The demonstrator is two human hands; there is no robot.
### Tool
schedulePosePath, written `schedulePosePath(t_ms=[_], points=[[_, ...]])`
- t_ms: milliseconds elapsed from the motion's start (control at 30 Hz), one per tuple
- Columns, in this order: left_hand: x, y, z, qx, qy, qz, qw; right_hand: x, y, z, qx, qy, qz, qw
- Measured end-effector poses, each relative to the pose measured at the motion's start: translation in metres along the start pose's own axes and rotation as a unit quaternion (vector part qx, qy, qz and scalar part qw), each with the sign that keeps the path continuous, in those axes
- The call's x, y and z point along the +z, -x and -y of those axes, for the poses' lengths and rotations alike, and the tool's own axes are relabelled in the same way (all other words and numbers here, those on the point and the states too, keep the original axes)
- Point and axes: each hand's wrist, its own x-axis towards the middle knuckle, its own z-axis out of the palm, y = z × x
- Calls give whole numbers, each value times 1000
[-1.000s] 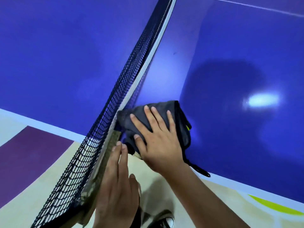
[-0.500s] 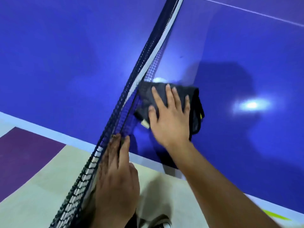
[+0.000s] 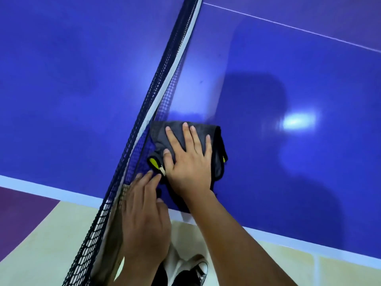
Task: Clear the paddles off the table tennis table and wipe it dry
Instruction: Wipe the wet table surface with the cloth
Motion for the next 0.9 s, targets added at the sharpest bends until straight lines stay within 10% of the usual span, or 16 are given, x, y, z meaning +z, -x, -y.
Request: schedulePosePath(t_ms=[567, 900], points=[[57, -77, -21, 45, -64, -52, 996, -7, -190, -51, 35, 24, 24, 999], [56, -128, -30, 18, -48, -19, 998, -5, -153, -49, 2, 32, 9, 999]])
